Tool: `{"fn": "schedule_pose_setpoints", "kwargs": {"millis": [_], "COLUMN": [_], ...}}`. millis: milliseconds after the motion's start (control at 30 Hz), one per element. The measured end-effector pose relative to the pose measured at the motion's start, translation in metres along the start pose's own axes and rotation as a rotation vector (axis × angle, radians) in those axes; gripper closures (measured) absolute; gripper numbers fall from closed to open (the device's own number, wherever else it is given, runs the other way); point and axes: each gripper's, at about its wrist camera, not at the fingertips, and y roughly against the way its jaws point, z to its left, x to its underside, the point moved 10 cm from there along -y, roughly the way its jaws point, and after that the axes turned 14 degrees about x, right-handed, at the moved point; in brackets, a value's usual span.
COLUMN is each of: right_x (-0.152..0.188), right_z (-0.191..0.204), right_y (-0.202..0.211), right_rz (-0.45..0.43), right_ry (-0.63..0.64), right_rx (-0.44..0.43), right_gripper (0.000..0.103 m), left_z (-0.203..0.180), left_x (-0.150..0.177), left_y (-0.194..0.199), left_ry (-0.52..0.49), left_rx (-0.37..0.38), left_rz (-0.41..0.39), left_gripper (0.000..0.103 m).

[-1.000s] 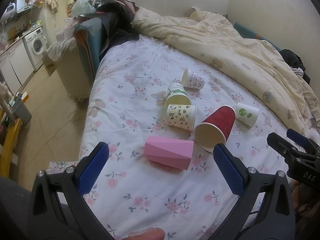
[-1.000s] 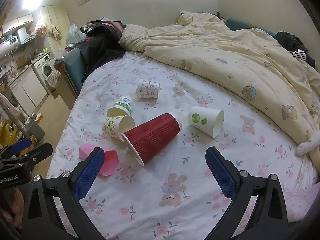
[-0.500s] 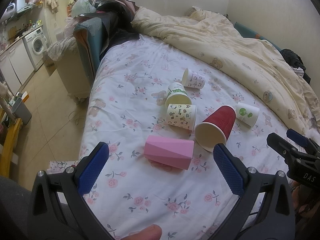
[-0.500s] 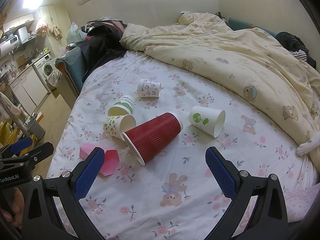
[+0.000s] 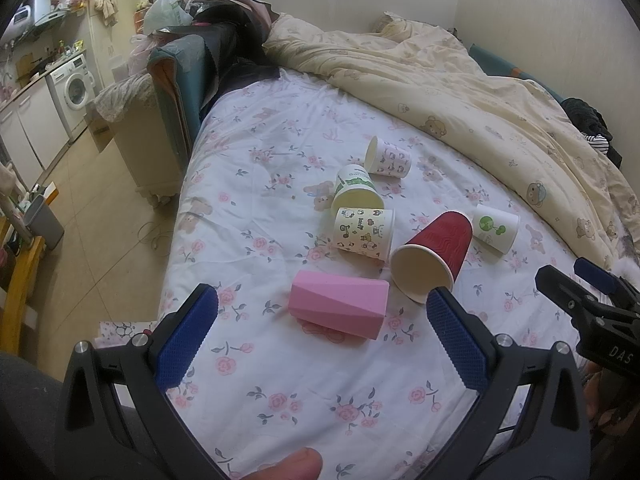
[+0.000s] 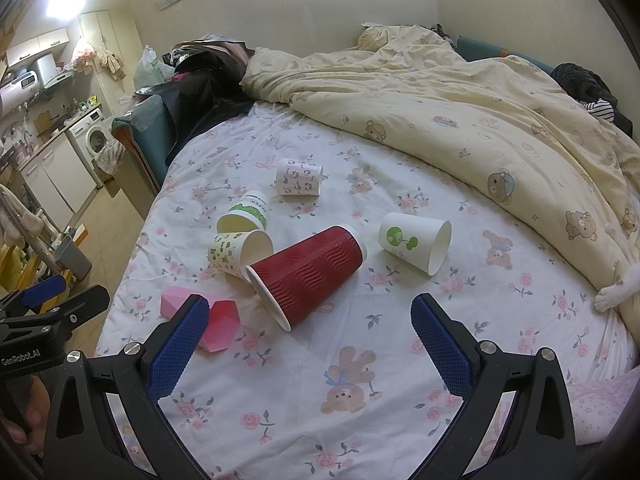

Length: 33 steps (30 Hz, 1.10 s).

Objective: Flip cup upside down

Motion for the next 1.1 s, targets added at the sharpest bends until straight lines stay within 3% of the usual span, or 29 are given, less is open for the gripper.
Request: {"fn": "schedule_pose_setpoints", "kwargs": {"millis": [1100], "right_x": [0.0007], "right_z": [0.0015], "right_y": [0.0003], "right_rz": [0.005], "right_ry": [-0.007], "right_rx": [-0.009], "right_gripper": [0.0], "left_z": [0.0074], "left_x": [0.0058], "left_y": [0.0005], "left_ry": [-0.006], "left_rx": [-0.006], "left_rz": [0.009], "left_gripper": [0.0]}}
